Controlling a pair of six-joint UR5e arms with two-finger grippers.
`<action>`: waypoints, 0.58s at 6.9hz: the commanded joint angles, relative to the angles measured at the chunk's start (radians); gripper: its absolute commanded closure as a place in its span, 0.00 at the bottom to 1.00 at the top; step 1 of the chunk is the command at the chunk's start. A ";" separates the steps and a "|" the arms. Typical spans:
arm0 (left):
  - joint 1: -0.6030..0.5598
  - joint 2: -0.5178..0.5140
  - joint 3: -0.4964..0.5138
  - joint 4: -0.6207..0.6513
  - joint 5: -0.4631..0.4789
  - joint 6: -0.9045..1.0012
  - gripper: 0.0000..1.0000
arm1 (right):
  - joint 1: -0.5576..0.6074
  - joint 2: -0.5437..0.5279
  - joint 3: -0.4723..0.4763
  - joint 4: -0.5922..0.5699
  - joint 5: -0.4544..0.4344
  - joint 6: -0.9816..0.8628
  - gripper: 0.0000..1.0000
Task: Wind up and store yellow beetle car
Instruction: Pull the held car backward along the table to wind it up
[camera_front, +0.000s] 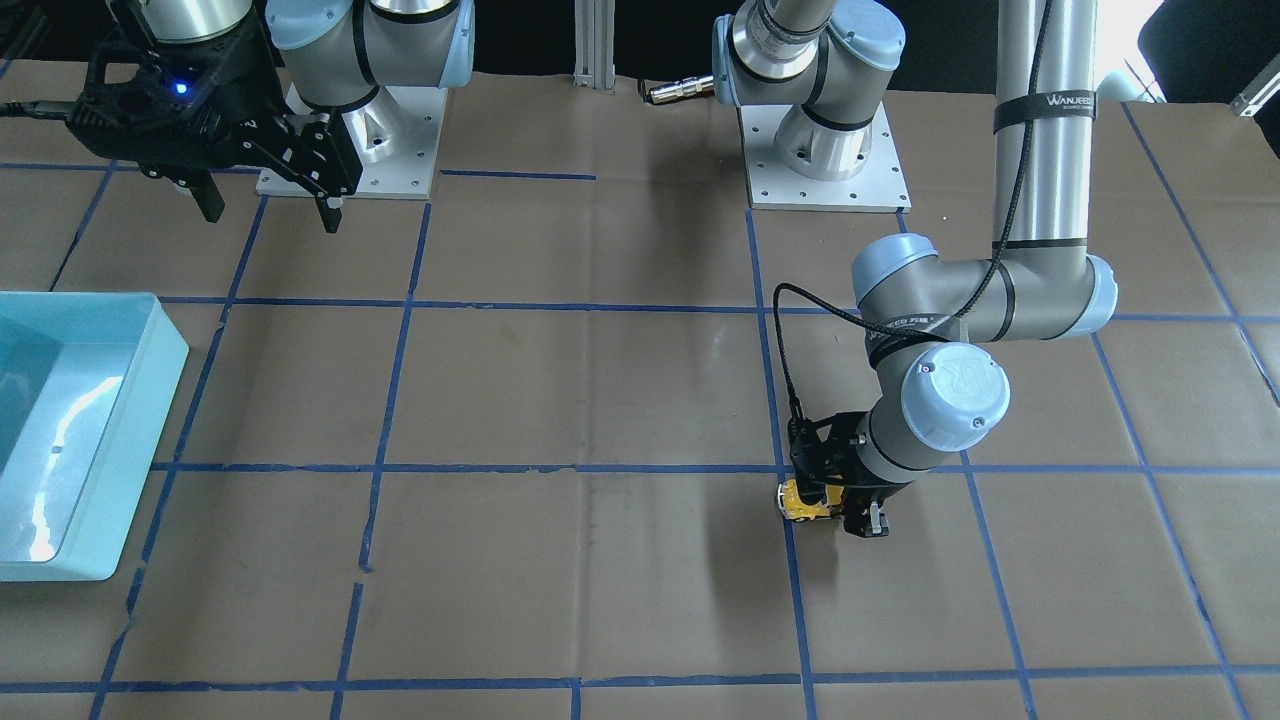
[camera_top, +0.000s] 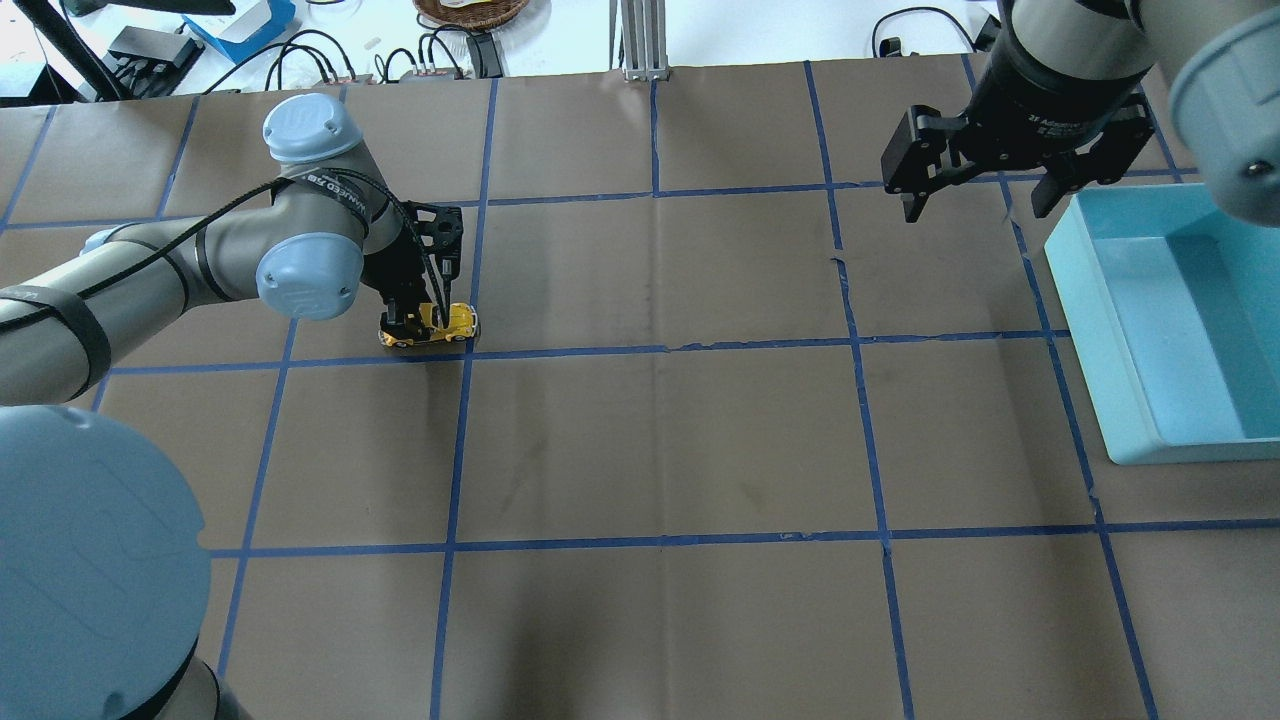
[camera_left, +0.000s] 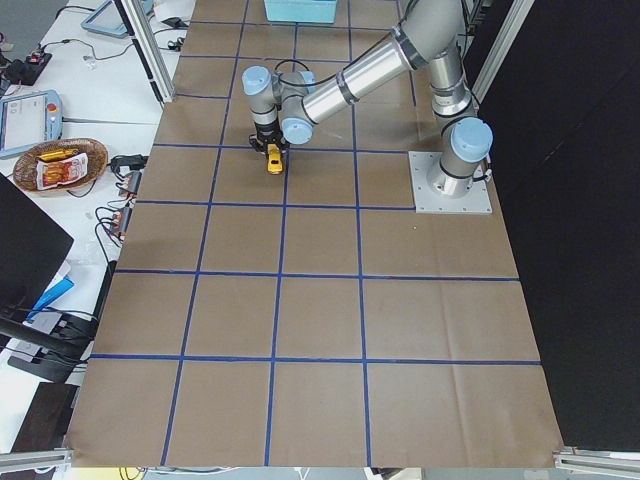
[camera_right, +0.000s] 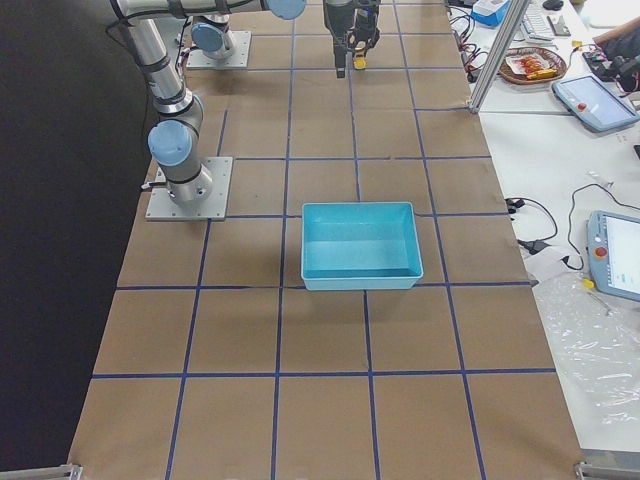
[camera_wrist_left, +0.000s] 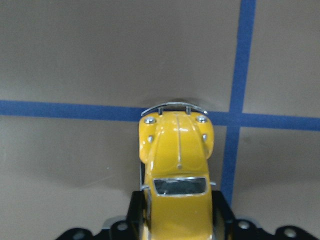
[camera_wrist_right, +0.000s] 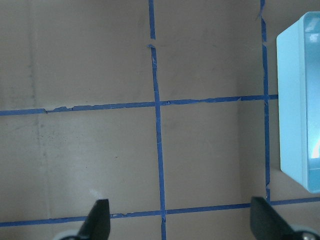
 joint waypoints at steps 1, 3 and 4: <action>0.001 0.003 0.000 0.001 0.001 0.001 1.00 | 0.000 -0.001 0.004 -0.006 0.017 -0.004 0.01; 0.002 0.011 0.009 0.003 -0.001 0.004 1.00 | 0.000 0.001 0.004 -0.003 0.034 -0.005 0.01; 0.002 0.018 0.003 0.003 -0.004 0.005 1.00 | 0.002 -0.001 0.004 -0.005 0.033 -0.005 0.01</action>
